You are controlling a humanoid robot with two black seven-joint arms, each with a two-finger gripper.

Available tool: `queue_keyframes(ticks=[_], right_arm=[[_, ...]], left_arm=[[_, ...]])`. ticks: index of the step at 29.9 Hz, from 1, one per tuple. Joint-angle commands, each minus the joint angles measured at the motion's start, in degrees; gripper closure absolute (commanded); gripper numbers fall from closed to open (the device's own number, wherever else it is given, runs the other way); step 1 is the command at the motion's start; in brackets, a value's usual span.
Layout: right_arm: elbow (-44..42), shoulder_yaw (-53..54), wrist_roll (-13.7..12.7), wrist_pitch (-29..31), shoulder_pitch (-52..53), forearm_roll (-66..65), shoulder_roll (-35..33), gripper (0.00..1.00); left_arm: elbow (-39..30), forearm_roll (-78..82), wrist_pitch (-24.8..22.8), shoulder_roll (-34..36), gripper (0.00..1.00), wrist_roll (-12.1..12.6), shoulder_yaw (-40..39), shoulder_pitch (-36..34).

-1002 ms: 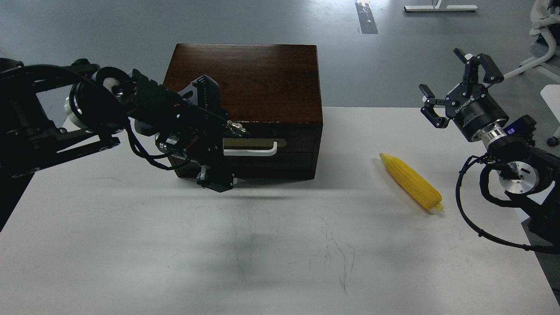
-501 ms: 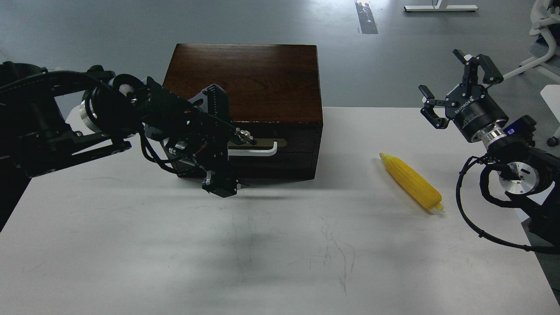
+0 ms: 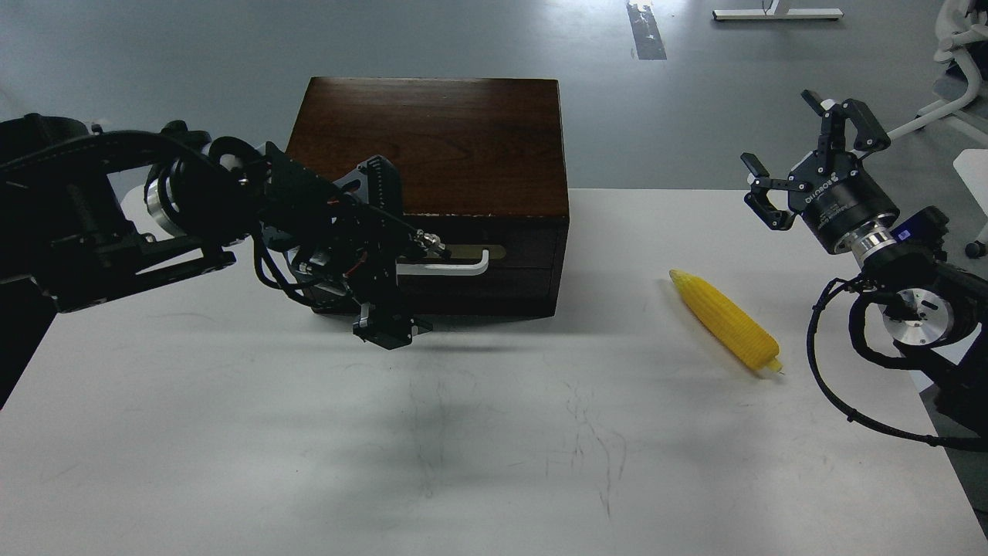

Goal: Put corn in drawer with both arms

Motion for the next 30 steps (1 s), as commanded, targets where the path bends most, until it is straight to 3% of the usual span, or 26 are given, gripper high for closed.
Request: queue_keyframes(ticks=[1, 30], right_arm=[[0.0, -0.1, 0.0, 0.0, 0.0, 0.0, 0.0, 0.00], [-0.1, 0.1, 0.0, 0.0, -0.1, 0.0, -0.4, 0.00]], left_arm=[[0.2, 0.0, 0.0, -0.1, 0.02, 0.0, 0.0, -0.1], [1.8, 0.0, 0.0, -2.2, 0.02, 0.0, 1.8, 0.1]])
